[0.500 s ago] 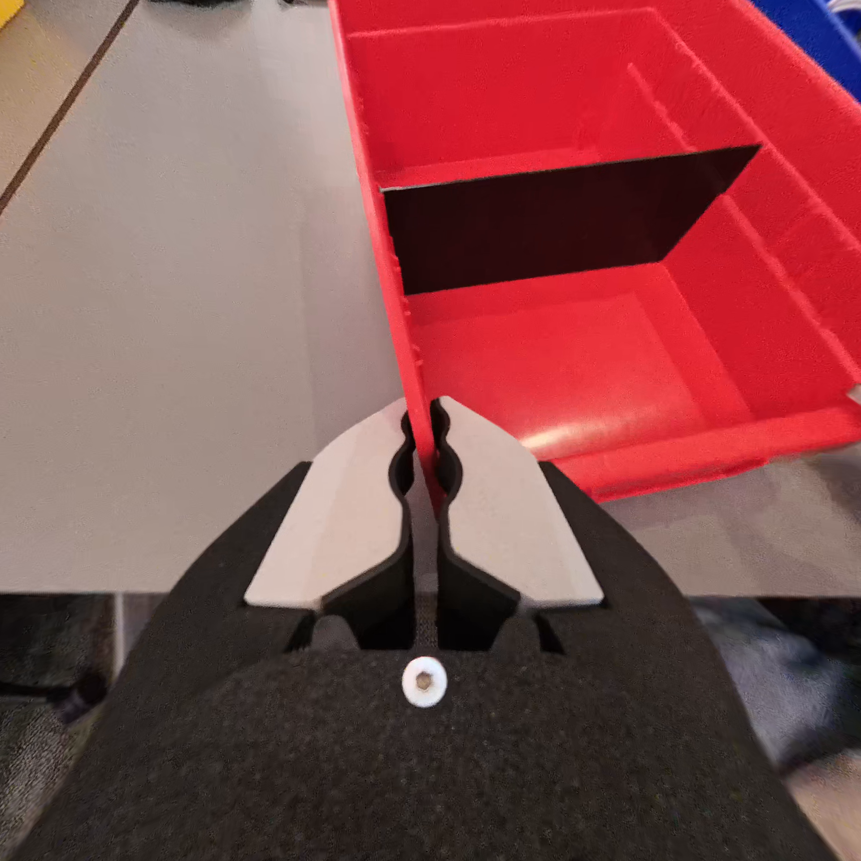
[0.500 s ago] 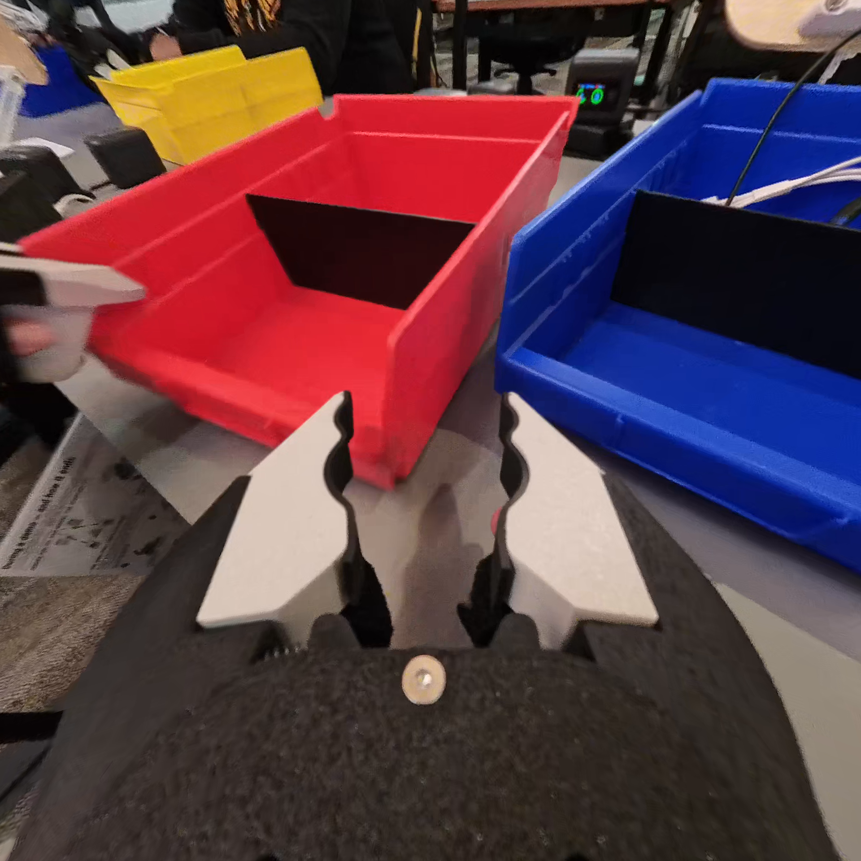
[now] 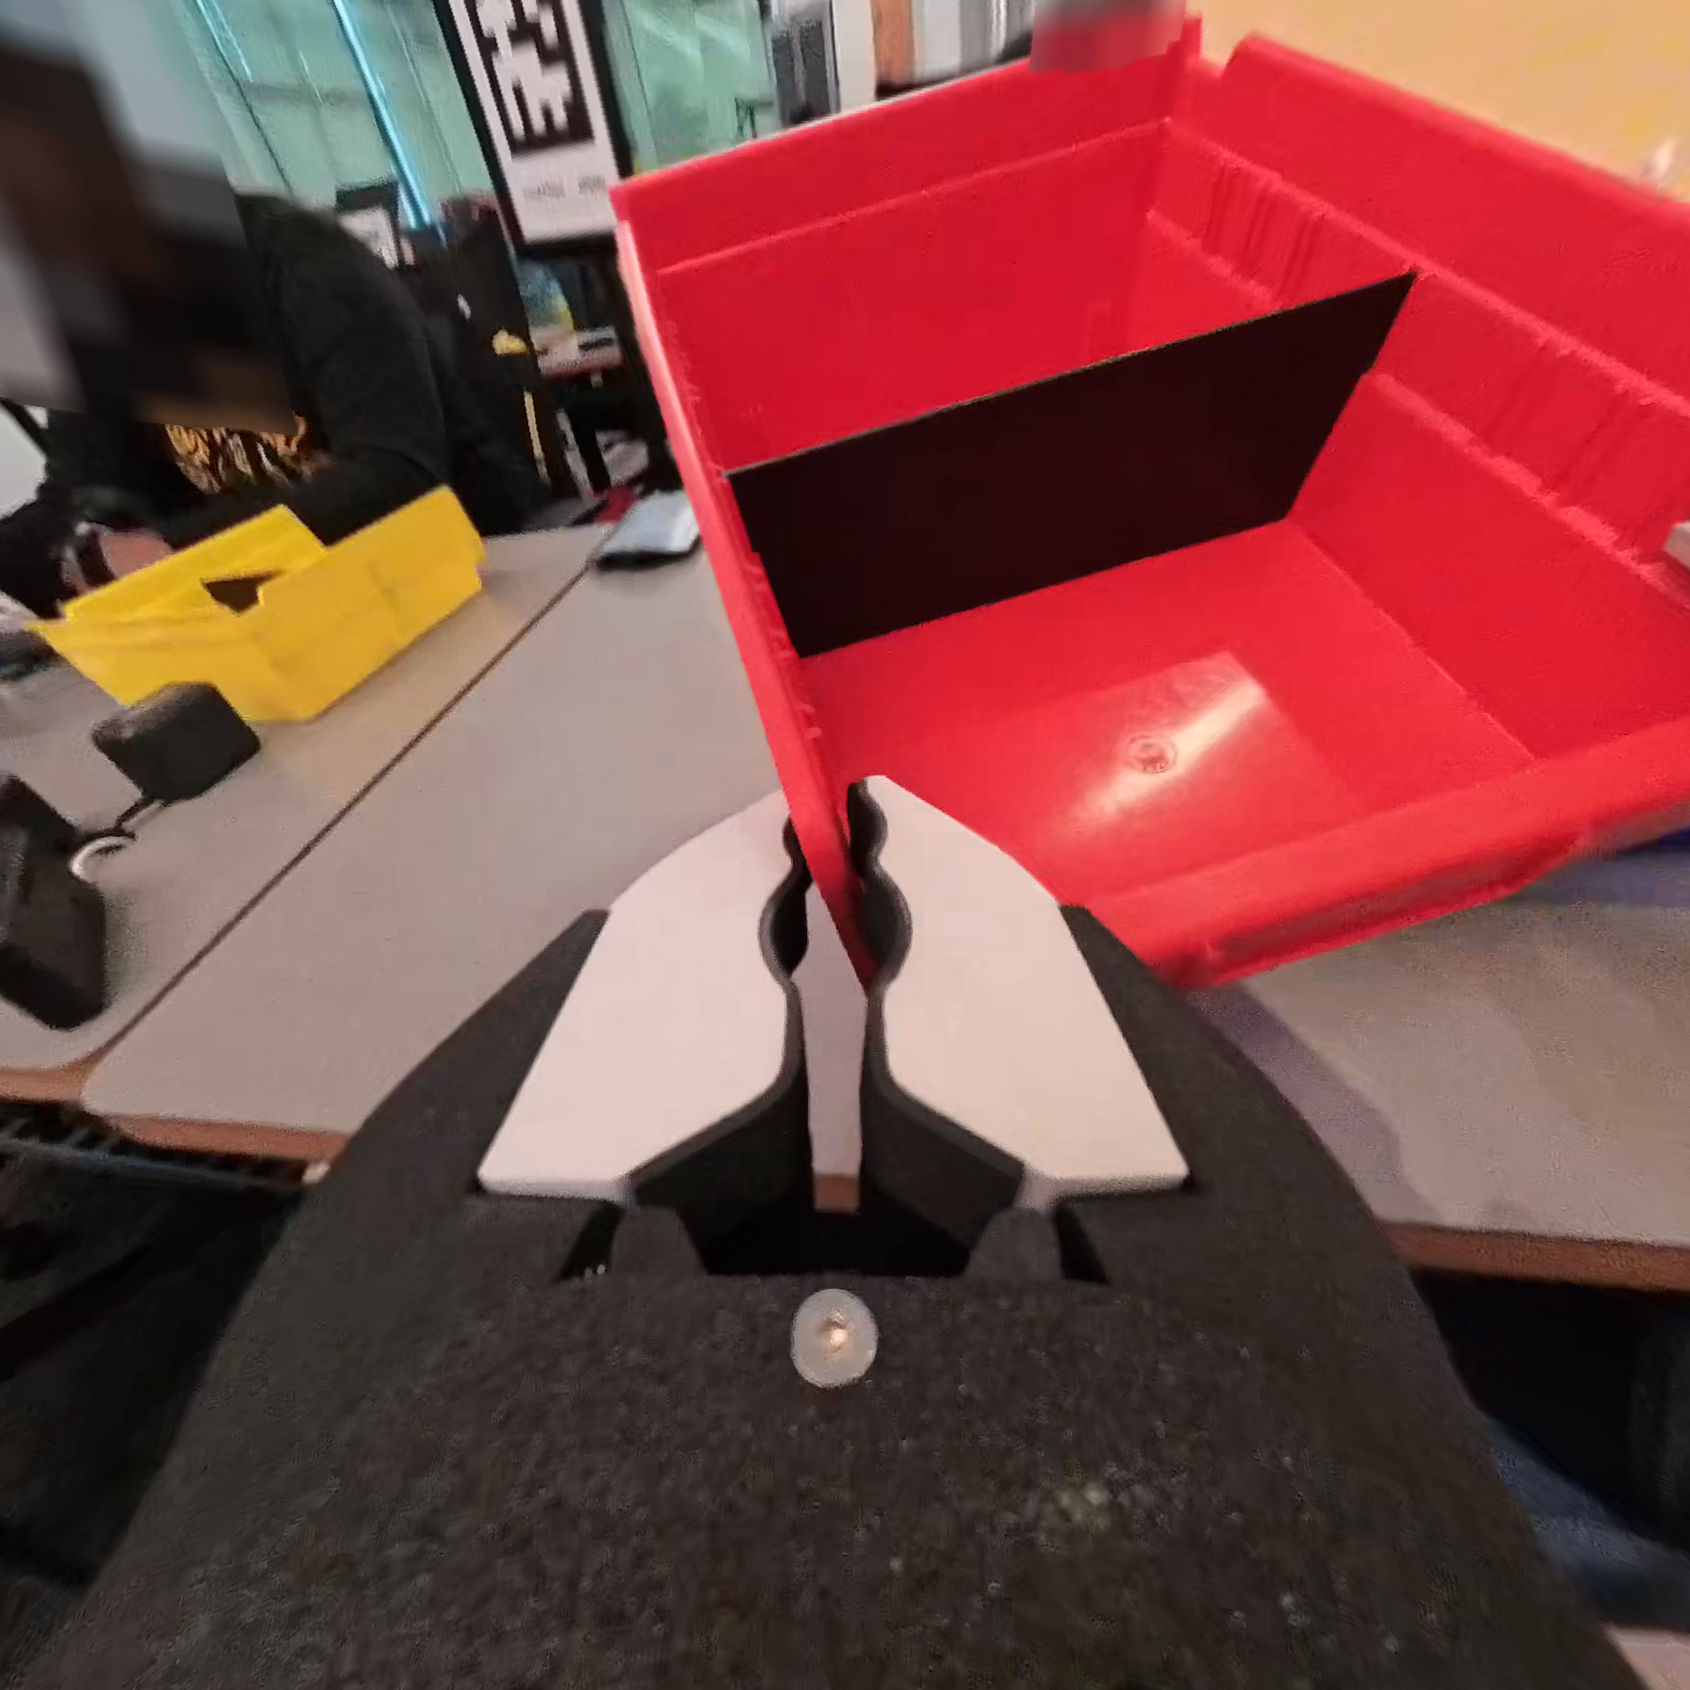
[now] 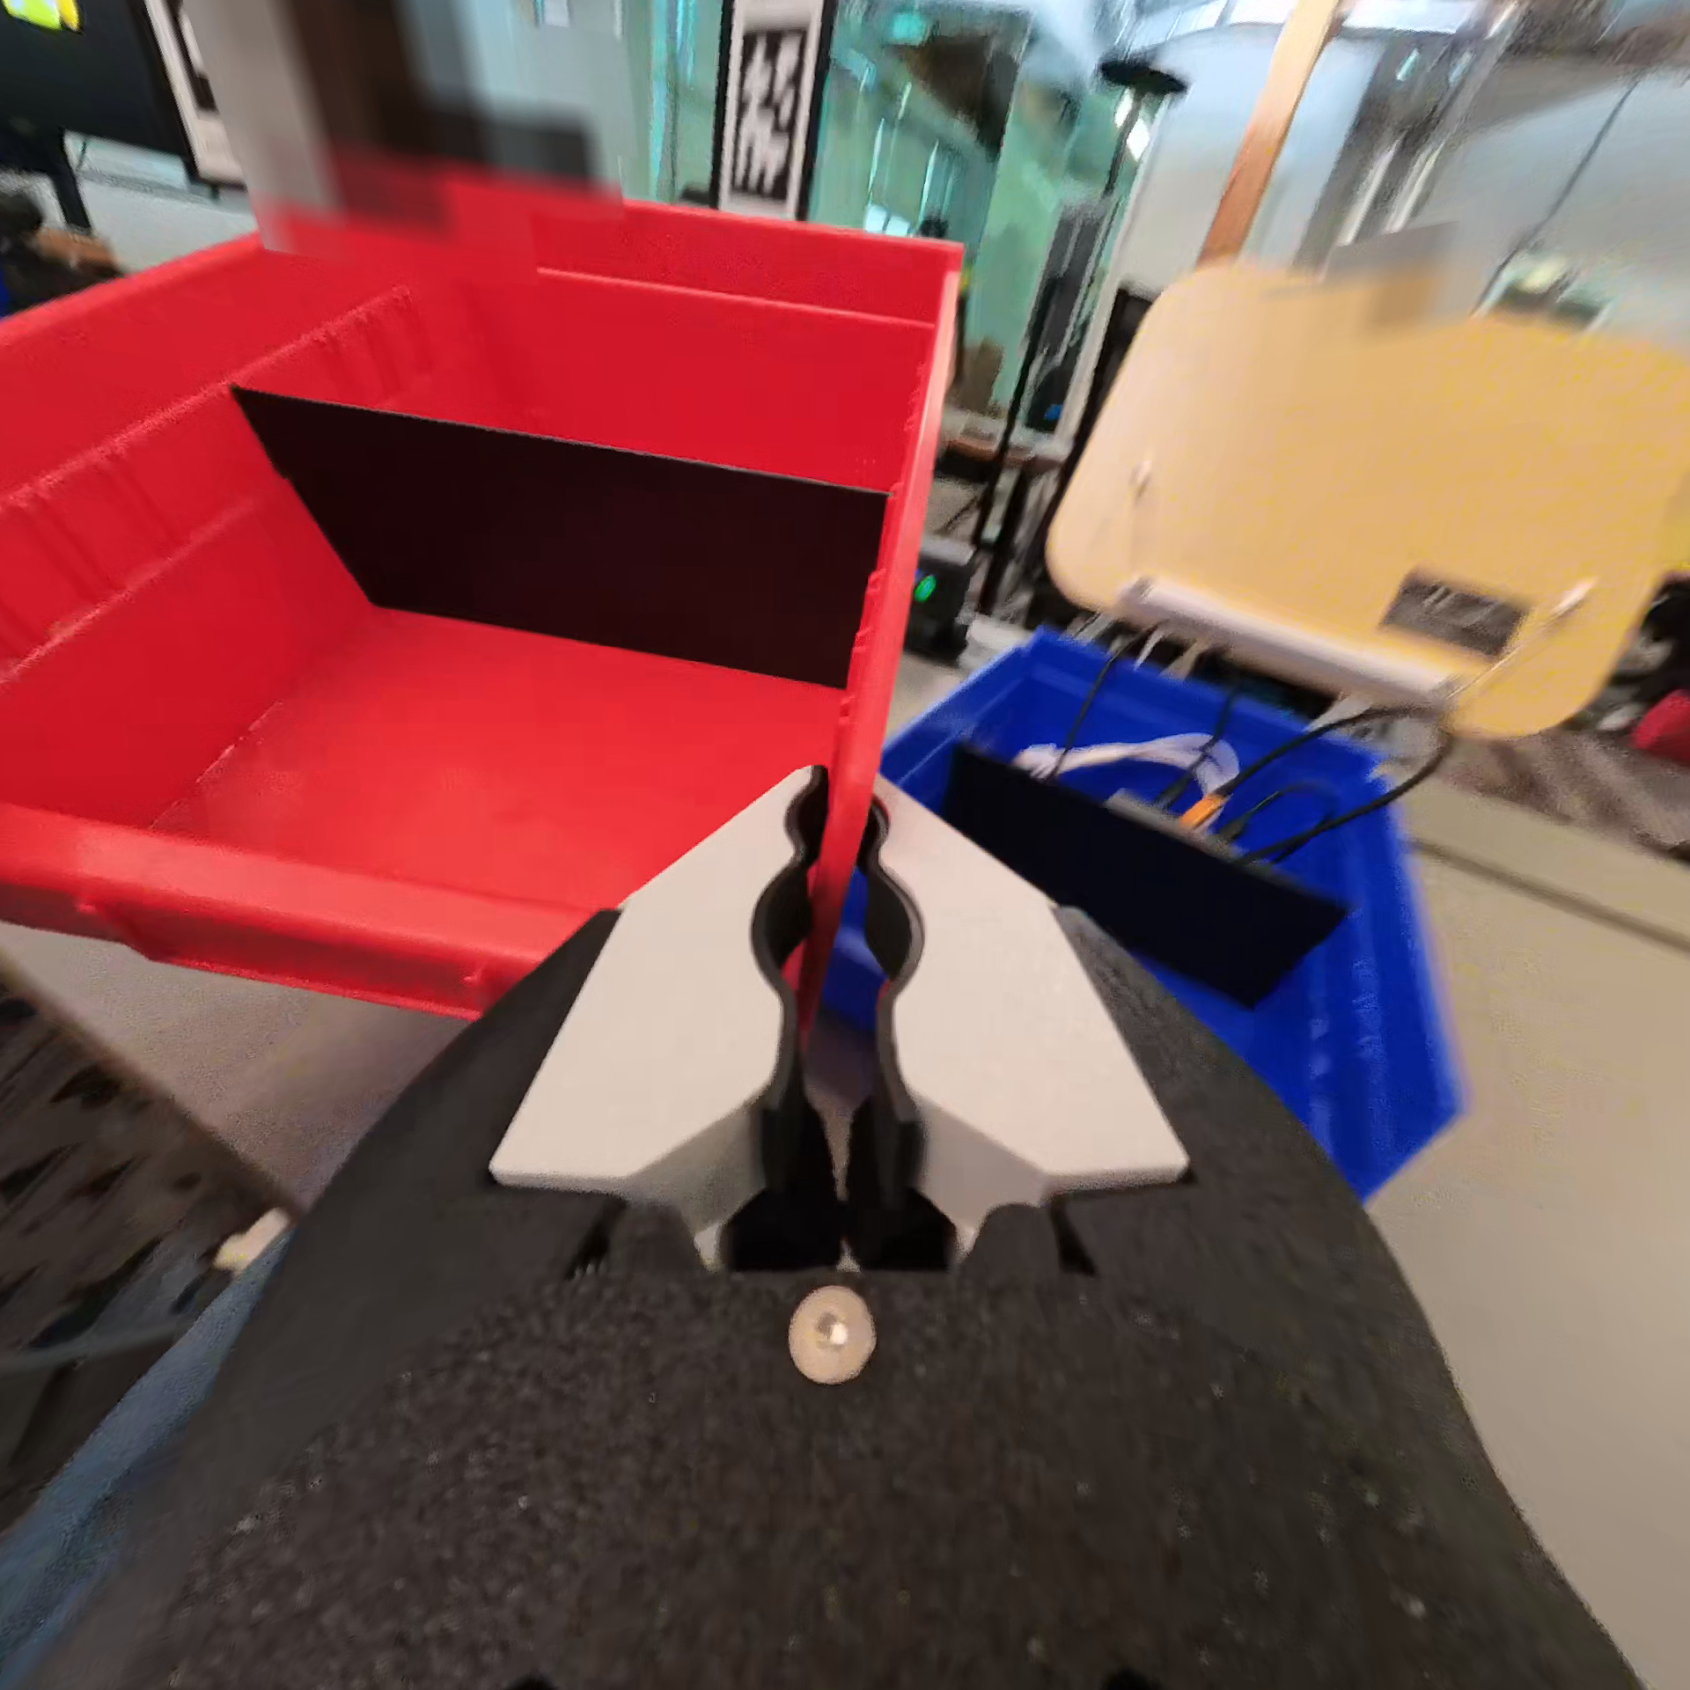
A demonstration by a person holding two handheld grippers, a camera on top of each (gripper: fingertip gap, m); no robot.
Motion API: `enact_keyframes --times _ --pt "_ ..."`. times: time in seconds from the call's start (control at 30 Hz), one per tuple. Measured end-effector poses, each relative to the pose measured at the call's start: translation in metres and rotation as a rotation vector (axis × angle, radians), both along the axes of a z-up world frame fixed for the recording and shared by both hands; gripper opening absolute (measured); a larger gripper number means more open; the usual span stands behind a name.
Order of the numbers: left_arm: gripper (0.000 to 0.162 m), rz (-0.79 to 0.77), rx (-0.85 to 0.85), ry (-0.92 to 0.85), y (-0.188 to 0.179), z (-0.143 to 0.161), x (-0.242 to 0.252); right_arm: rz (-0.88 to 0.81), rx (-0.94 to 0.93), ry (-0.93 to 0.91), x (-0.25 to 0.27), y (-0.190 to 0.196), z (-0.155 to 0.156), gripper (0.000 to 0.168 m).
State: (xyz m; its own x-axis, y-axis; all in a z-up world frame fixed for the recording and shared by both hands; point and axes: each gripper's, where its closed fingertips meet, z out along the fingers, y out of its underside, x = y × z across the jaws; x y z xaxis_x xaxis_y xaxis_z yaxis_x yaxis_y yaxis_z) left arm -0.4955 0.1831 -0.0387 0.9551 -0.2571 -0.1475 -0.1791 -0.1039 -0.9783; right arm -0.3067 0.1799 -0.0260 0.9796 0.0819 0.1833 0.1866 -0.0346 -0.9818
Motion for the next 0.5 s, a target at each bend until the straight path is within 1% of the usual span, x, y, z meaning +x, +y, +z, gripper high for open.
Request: enact_keyframes --times 0.03,0.1,0.13,0.23,0.33,0.4,0.47,0.5 --pt "0.006 -0.019 0.046 -0.018 0.000 0.016 0.011 -0.017 0.044 -0.007 0.011 -0.003 0.017 0.003" --pt "0.006 -0.051 0.120 -0.014 0.003 0.044 0.040 -0.061 0.114 -0.005 0.039 -0.009 0.049 0.003" --pt "0.007 -0.064 0.151 0.021 0.006 0.055 0.058 -0.093 0.141 -0.002 0.058 -0.011 0.061 0.003" --pt "0.009 -0.169 0.212 0.076 0.013 0.077 0.136 -0.193 0.193 0.007 0.133 -0.019 0.083 0.002" --pt "0.010 -0.289 0.242 0.093 0.014 0.087 0.230 -0.305 0.188 0.064 0.225 -0.027 0.086 0.002" --pt "0.009 -0.347 0.250 0.032 0.009 0.091 0.292 -0.383 0.158 0.083 0.286 -0.032 0.080 0.004" --pt "0.009 -0.396 0.216 0.005 0.006 0.085 0.350 -0.432 0.122 0.110 0.343 -0.042 0.070 0.004" --pt "0.009 -0.425 0.189 -0.003 0.005 0.078 0.379 -0.453 0.109 0.119 0.370 -0.049 0.065 0.003"
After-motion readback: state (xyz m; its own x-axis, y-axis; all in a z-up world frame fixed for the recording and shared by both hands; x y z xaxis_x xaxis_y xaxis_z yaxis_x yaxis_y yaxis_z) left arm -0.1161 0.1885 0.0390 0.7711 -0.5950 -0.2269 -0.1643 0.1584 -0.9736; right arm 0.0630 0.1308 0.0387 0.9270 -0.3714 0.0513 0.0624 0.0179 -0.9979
